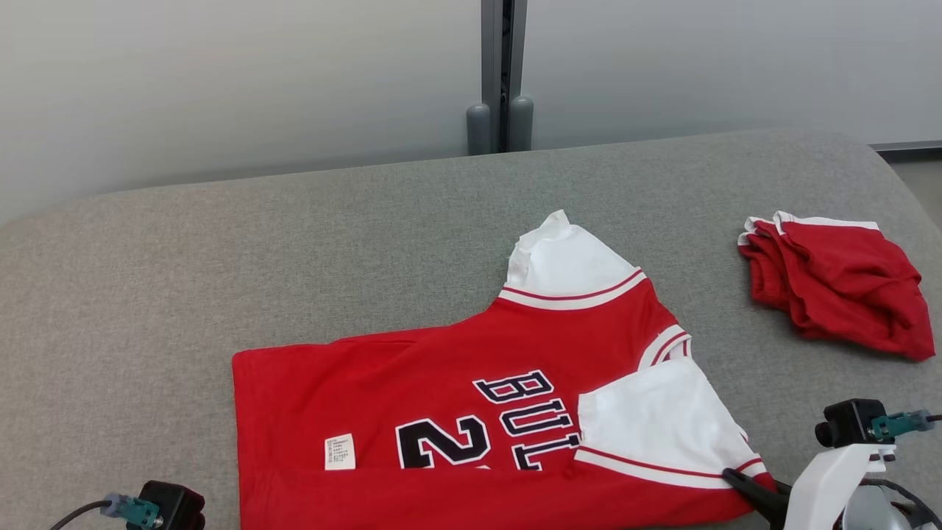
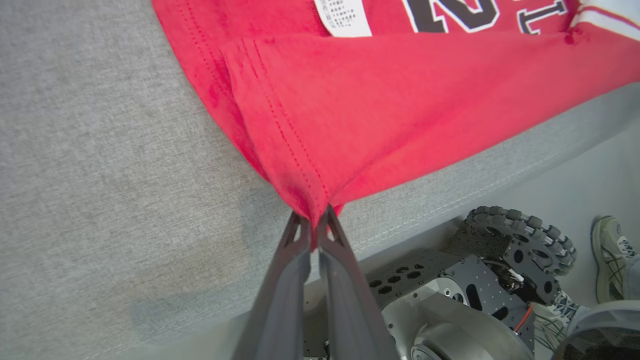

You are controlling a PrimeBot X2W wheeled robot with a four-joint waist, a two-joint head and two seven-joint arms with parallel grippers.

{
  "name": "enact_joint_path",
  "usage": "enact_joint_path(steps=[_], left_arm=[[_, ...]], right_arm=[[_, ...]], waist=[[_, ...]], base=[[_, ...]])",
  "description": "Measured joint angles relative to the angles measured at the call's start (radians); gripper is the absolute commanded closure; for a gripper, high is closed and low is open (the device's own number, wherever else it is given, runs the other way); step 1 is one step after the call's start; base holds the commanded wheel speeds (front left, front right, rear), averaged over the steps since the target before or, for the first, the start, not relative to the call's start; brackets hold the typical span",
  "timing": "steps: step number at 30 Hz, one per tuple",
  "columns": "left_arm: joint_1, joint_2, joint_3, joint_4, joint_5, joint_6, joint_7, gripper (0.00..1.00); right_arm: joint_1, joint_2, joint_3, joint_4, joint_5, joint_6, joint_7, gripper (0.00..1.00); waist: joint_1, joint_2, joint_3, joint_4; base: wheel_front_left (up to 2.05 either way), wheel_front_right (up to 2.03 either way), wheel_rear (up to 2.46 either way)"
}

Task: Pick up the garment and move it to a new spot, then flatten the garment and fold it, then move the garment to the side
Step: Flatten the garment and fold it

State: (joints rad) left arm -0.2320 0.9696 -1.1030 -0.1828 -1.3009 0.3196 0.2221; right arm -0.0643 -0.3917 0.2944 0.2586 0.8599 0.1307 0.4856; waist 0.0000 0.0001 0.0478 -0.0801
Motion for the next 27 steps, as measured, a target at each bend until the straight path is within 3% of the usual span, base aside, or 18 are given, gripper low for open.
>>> enact_joint_path(steps=[1, 2, 3, 4, 5, 6, 17, 20, 22, 27], left_arm=[[0.0, 0.0, -0.001, 0.0, -0.001, 0.001, 0.003, 1.0], [0.0, 0.0, -0.001, 0.0, -0.002, 0.003, 0.005, 0.99], [0.0, 0.0, -0.001, 0.0, -0.002, 0.003, 0.006, 0.52], [0.0, 0.001, -0.002, 0.001, -0.002, 0.003, 0.008, 0.52], [-0.001, 0.001, -0.003, 0.002, -0.002, 0.003, 0.016, 0.06], [-0.001, 0.001, -0.004, 0.002, -0.001, 0.004, 0.016, 0.0], [-0.039, 0.022, 0.067, -0.001, 0.032, 0.046, -0.079, 0.0], [-0.076, 0.008, 0.116, 0.025, 0.064, 0.072, -0.156, 0.0], [-0.097, -0.03, 0.145, 0.06, 0.08, 0.081, -0.217, 0.0], [-0.169, -0.089, 0.171, 0.156, 0.12, 0.068, -0.268, 0.0]], right_arm=[[0.012, 0.011, -0.017, -0.019, -0.016, 0.0, 0.018, 0.55], [0.021, 0.023, -0.039, -0.033, -0.034, 0.0, 0.033, 0.0], [0.03, 0.038, -0.059, -0.049, -0.053, 0.0, 0.049, 0.0], [0.038, 0.051, -0.081, -0.06, -0.071, 0.0, 0.063, 0.0], [0.046, 0.064, -0.1, -0.073, -0.088, 0.0, 0.076, 0.0], [0.052, 0.079, -0.117, -0.089, -0.105, 0.0, 0.091, 0.0], [0.067, 0.177, -0.27, -0.289, -0.221, 0.0, 0.172, 0.0], [-0.002, 0.18, -0.29, -0.322, -0.253, 0.0, 0.138, 0.0], [-0.087, 0.195, -0.288, -0.317, -0.266, 0.0, 0.079, 0.0], [-0.259, 0.191, -0.234, -0.234, -0.274, 0.0, -0.028, 0.0]], waist=[[0.0, 0.0, 0.002, -0.001], [0.0, 0.0, 0.003, -0.002], [0.0, 0.0, 0.005, -0.003], [0.0, 0.0, 0.008, -0.004], [0.0, 0.0, 0.01, -0.005], [0.0, 0.0, 0.012, -0.006], [0.0, 0.0, 0.027, -0.005], [0.0, 0.0, 0.036, -0.006], [0.0, 0.0, 0.052, -0.005], [0.0, 0.0, 0.104, 0.001]], base=[[0.0, 0.0, 0.0], [0.0, 0.0, 0.0], [0.0, 0.0, 0.0], [0.0, 0.0, 0.0], [0.0, 0.0, 0.0], [0.0, 0.0, 0.0], [0.0, 0.0, 0.0], [0.0, 0.0, 0.0], [0.0, 0.0, 0.0], [0.0, 0.0, 0.0]])
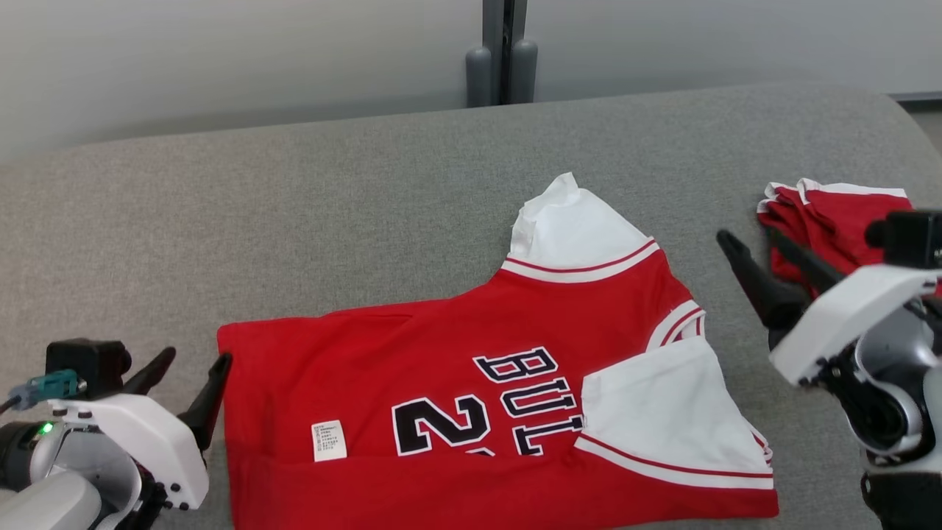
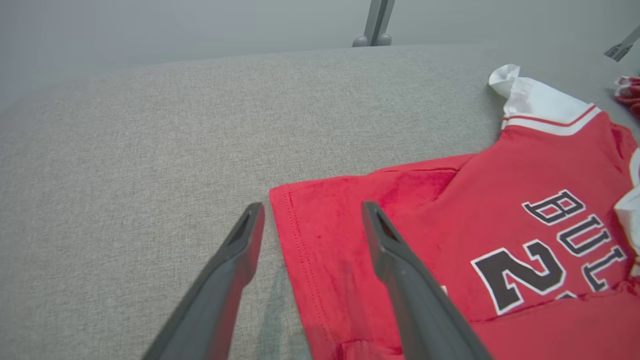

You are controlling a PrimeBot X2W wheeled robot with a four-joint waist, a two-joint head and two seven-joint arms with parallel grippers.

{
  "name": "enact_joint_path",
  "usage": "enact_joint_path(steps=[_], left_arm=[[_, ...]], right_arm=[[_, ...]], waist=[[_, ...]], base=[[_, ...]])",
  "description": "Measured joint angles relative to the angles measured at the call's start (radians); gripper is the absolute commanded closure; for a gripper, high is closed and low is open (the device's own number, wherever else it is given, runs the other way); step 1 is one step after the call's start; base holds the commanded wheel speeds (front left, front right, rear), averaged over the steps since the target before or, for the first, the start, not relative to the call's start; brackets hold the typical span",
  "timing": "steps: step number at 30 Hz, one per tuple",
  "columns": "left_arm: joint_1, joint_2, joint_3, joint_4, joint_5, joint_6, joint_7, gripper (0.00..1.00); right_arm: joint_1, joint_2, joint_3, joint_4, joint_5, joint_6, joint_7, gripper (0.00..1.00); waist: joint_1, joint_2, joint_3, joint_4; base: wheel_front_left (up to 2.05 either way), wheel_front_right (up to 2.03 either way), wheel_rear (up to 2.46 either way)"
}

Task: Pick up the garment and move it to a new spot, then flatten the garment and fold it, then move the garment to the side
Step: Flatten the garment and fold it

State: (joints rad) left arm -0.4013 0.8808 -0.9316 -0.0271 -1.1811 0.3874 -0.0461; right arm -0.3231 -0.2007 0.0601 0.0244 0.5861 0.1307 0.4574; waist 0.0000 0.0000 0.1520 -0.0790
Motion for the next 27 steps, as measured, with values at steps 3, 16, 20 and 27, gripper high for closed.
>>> enact_joint_path(steps=[3, 16, 20, 27], left_arm=[[-0.047, -0.04, -0.002, 0.068, 0.016, -0.027, -0.006, 0.0], [-0.211, -0.159, -0.02, 0.237, 0.067, -0.145, 0.0, 0.0], [-0.247, -0.171, -0.026, 0.239, 0.081, -0.166, 0.012, 0.0], [-0.3, -0.188, -0.038, 0.207, 0.105, -0.186, 0.028, 0.0]], right_arm=[[-0.115, -0.019, 0.051, 0.085, -0.016, 0.0, -0.065, 0.0], [-0.484, -0.096, 0.303, 0.494, 0.007, 0.0, -0.179, 0.0], [-0.572, -0.115, 0.363, 0.615, 0.035, 0.0, -0.17, 0.0], [-0.669, -0.117, 0.432, 0.772, 0.087, 0.0, -0.145, 0.0]], waist=[[0.0, 0.0, 0.043, 0.009], [0.0, 0.0, 0.192, 0.09], [0.0, 0.0, 0.226, 0.121], [0.0, 0.0, 0.28, 0.171]], base=[[0.0, 0.0, 0.0], [0.0, 0.0, 0.0], [0.0, 0.0, 0.0], [0.0, 0.0, 0.0]])
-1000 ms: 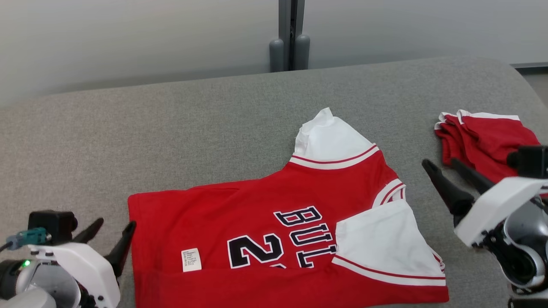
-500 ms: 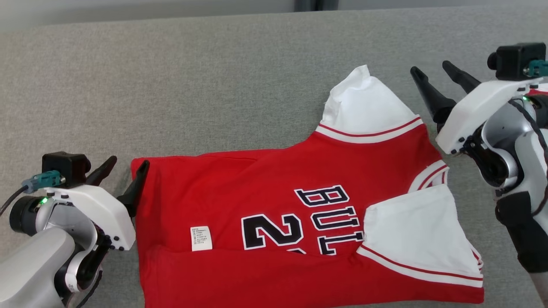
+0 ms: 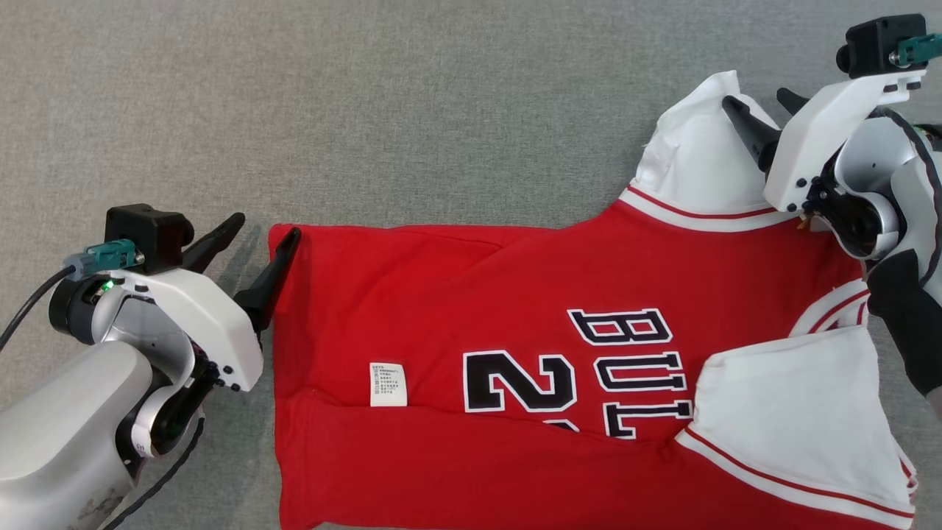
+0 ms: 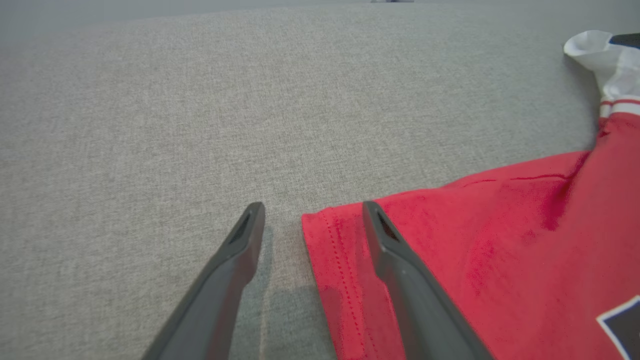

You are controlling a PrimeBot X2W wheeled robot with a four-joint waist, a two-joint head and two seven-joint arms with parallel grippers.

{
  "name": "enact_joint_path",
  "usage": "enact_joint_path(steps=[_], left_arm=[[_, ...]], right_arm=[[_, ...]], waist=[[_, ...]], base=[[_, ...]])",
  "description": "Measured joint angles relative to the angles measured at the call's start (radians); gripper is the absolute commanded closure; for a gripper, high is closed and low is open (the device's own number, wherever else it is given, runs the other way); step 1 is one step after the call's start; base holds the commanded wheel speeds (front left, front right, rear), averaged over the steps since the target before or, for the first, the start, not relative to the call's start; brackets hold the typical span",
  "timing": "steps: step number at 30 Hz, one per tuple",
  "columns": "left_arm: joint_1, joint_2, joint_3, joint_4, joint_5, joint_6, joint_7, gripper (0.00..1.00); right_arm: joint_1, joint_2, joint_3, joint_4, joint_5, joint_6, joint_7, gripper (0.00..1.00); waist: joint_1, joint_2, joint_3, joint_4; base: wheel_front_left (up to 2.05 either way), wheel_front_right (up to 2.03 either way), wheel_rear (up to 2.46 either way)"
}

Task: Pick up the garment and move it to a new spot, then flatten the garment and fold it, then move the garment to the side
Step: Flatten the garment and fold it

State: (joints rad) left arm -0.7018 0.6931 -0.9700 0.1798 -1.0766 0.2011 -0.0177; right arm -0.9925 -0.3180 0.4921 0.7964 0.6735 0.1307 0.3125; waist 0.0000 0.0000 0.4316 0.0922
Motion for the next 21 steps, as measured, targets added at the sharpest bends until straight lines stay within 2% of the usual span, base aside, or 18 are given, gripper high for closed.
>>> enact_joint_path(steps=[9, 19, 20, 21], left_arm=[[-0.04, -0.008, -0.017, -0.004, 0.006, -0.024, 0.045, 0.0], [-0.064, -0.027, -0.026, 0.017, 0.008, -0.043, 0.062, 0.0], [-0.065, -0.029, -0.026, 0.023, 0.008, -0.046, 0.062, 0.0], [-0.065, -0.031, -0.027, 0.027, 0.008, -0.052, 0.062, 0.0]], right_arm=[[-0.109, 0.017, 0.06, 0.117, 0.057, 0.0, -0.009, 0.0], [-0.164, 0.029, 0.135, 0.165, 0.124, 0.0, 0.004, 0.0], [-0.164, 0.028, 0.143, 0.165, 0.13, 0.0, 0.004, 0.03], [-0.164, 0.028, 0.153, 0.165, 0.136, 0.0, 0.005, 0.15]], waist=[[0.0, 0.0, 0.056, 0.039], [0.0, 0.0, 0.07, 0.05], [0.0, 0.0, 0.069, 0.049], [0.0001, 0.0, 0.068, 0.047]], base=[[0.0, 0.0, 0.0], [0.0, 0.0, 0.0], [0.0, 0.0, 0.0], [0.0, 0.0, 0.0]])
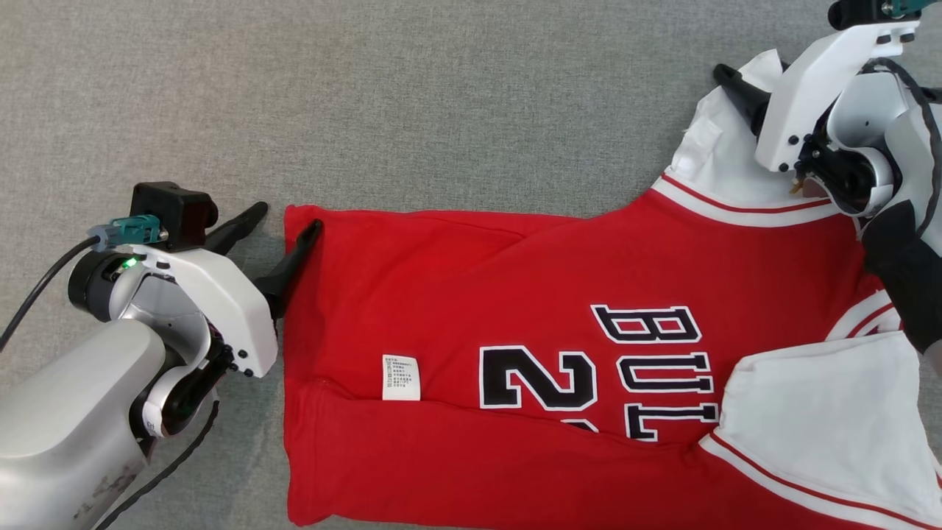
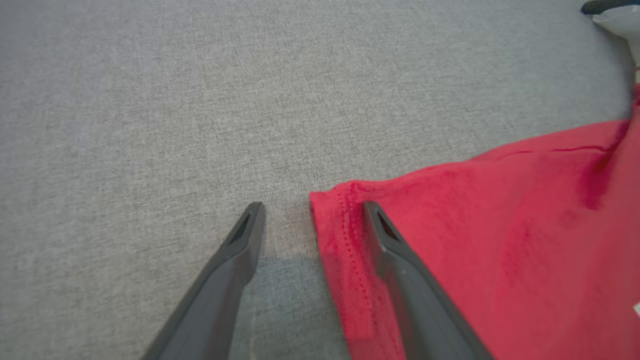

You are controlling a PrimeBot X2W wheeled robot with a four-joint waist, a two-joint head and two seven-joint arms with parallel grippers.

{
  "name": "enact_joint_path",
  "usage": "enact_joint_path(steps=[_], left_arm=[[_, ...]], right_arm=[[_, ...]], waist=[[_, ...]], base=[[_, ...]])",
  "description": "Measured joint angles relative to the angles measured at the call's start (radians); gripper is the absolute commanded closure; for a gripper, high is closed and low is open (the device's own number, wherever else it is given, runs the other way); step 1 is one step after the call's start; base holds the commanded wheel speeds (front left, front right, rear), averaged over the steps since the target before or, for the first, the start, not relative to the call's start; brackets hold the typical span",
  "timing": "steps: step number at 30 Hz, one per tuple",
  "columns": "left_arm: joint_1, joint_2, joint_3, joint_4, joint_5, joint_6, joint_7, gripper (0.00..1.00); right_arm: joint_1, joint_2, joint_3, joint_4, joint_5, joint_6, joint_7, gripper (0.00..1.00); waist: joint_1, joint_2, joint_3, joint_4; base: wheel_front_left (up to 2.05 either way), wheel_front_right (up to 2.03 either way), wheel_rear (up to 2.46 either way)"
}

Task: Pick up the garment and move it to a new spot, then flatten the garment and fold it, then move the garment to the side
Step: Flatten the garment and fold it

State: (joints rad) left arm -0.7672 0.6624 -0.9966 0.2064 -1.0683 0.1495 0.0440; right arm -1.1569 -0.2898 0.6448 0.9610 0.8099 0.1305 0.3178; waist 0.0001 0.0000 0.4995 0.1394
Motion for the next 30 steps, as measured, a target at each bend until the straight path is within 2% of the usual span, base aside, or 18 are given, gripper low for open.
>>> enact_joint_path(steps=[1, 2, 4, 5, 6, 7, 8, 9, 19, 30], left_arm=[[0.0, -0.003, -0.001, 0.002, -0.002, -0.004, 0.001, 0.0], [-0.001, -0.005, -0.002, 0.004, -0.002, -0.008, 0.001, 0.0], [-0.007, -0.009, -0.005, 0.008, -0.002, -0.01, 0.005, 0.0], [-0.01, -0.011, -0.007, 0.013, -0.004, -0.017, 0.01, 0.06], [-0.012, -0.014, -0.009, 0.018, -0.007, -0.018, 0.016, 0.35], [-0.013, -0.015, -0.012, 0.025, -0.007, -0.023, 0.018, 0.6], [-0.014, -0.016, -0.015, 0.031, -0.007, -0.025, 0.023, 0.92], [-0.016, -0.017, -0.015, 0.037, -0.007, -0.025, 0.023, 1.0], [-0.01, -0.006, -0.011, 0.069, -0.019, -0.033, 0.014, 1.0], [0.054, 0.019, -0.009, 0.091, -0.061, -0.01, 0.026, 1.0]], right_arm=[[0.0, 0.0, 0.009, -0.001, 0.007, 0.0, 0.0, 0.36], [0.0, 0.0, 0.017, -0.002, 0.013, 0.0, 0.002, 0.51], [0.001, 0.001, 0.035, -0.004, 0.029, 0.0, 0.003, 0.56], [0.002, 0.001, 0.042, -0.005, 0.035, 0.0, 0.003, 0.67], [0.003, 0.002, 0.049, -0.005, 0.044, 0.0, 0.003, 0.82], [0.004, 0.003, 0.056, -0.005, 0.051, 0.0, 0.003, 0.99], [0.005, 0.003, 0.065, -0.006, 0.058, 0.0, 0.003, 1.0], [0.006, 0.004, 0.072, -0.008, 0.065, 0.0, -0.002, 1.0], [0.032, -0.007, 0.109, 0.006, 0.141, 0.0, -0.072, 1.0], [0.069, -0.032, 0.17, -0.003, 0.209, 0.0, -0.098, 1.0]], waist=[[0.0, 0.0, -0.001, -0.002], [-0.0001, 0.0, -0.003, -0.005], [-0.0001, 0.0, -0.006, -0.011], [-0.0001, 0.0, -0.008, -0.014], [0.0, 0.0, -0.01, -0.017], [0.0, 0.0, -0.011, -0.019], [0.0, 0.0, -0.012, -0.022], [0.0, 0.0, -0.014, -0.025], [-0.0001, 0.0, -0.075, -0.037], [0.0, 0.0, -0.177, -0.072]], base=[[0.0, 0.0, 0.0], [0.0, 0.0, 0.0], [0.0, 0.0, 0.0], [0.0, 0.0, 0.0], [0.0, 0.0, 0.0], [0.0, 0.0, 0.0], [0.0, 0.0, 0.0], [0.0, 0.0, 0.0], [0.0, 0.0, 0.0], [0.0, 0.0, 0.0]])
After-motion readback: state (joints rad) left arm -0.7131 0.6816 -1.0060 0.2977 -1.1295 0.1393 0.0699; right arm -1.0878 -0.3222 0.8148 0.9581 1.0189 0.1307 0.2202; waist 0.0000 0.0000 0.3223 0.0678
